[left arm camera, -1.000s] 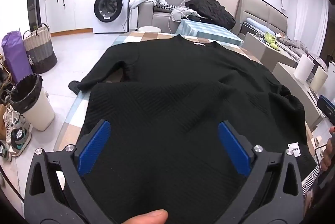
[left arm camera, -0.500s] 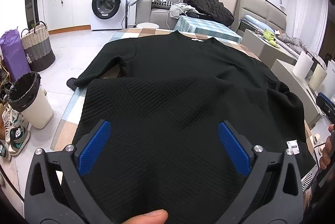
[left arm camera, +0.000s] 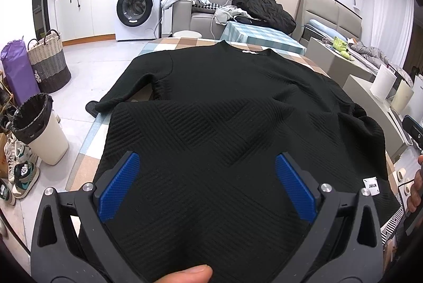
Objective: Fold small clothes
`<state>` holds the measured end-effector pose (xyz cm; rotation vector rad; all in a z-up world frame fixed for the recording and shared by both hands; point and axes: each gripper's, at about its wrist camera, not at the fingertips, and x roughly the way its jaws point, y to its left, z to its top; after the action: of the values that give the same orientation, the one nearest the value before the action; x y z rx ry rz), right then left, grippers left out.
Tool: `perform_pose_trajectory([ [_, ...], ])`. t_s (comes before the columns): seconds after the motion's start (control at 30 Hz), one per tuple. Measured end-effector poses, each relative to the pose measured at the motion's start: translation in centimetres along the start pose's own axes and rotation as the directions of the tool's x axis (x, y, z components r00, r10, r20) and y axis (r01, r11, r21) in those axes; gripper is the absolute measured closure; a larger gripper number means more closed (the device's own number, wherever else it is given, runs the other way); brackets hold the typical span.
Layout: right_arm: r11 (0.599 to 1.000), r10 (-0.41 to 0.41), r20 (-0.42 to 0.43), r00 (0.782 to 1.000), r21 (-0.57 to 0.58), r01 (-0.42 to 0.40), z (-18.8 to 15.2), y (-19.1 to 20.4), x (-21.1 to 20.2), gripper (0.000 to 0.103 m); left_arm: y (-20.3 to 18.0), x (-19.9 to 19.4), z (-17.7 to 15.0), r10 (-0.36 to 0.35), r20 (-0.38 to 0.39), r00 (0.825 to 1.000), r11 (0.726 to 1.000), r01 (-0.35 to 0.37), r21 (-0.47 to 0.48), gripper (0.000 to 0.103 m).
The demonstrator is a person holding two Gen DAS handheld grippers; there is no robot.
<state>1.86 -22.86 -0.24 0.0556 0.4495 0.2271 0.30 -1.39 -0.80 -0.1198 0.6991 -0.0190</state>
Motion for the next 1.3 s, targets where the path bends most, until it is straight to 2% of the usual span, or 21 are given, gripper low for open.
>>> perform_pose_trajectory([
  [0.67, 1.000, 0.003, -0.006, 1.000, 0.027, -0.003, 0.6, -0.4, -0.4, 0.000, 0.1, -0.7, 0.2, 0.006, 0.018, 1.000, 1.000, -0.006, -0.003, 0.001],
  [1.13, 0.998, -0.017, -0.004, 1.000, 0.053, 0.017, 0.4, -0.8, -0.6, 0.000, -0.2, -1.0, 0.3, 0.001, 0.021, 1.000, 1.000, -0.001, 0.005, 0.001],
  [1.3, 0.996, -0.046, 0.008, 0.999, 0.078, 0.045, 0.6, -1.2, -0.6, 0.000, -0.1, -0.9, 0.4, 0.006, 0.018, 1.000, 1.000, -0.006, 0.000, 0.001],
])
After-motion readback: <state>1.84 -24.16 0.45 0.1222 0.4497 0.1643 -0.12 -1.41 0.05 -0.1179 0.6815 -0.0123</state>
